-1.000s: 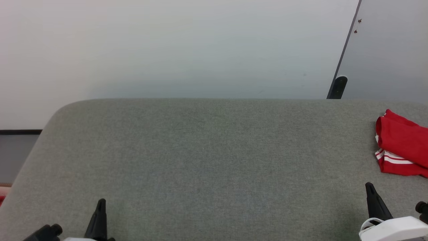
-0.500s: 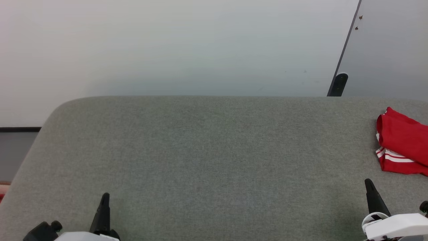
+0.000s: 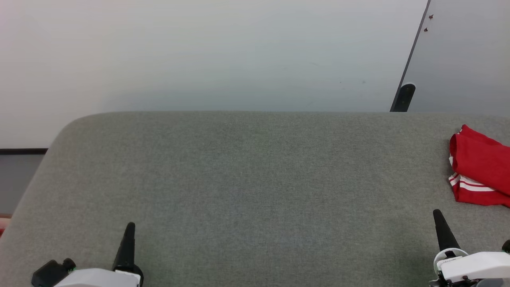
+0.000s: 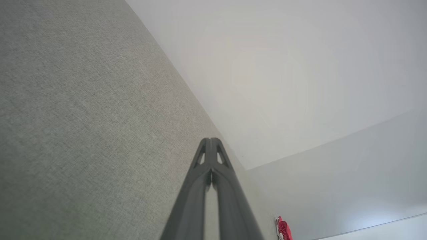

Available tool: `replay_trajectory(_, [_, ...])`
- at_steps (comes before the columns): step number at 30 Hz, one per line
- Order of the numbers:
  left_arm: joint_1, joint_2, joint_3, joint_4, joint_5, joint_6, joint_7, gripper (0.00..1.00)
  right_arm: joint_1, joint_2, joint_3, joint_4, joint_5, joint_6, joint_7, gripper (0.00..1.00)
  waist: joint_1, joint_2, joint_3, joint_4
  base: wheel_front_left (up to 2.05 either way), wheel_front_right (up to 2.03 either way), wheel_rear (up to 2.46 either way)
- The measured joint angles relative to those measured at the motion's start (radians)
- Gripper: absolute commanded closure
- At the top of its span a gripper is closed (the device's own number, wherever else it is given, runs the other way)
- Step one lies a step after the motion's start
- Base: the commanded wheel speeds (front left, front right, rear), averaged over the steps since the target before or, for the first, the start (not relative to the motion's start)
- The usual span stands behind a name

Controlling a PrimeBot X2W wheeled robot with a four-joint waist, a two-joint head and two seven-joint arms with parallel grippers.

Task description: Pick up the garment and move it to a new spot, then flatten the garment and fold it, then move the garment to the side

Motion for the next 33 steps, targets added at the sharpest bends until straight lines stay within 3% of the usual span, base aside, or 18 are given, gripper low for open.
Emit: replay_trajectory(33, [-0.050,-0.036,0.011,0.002,-0.278,0.000,0.080,1.00,-0.020,0.025,-0.019,-0.023,0.313,0.000,0.074,1.00,0.0000,0.0000,0.027,-0.002,0.00,0.00,0.00])
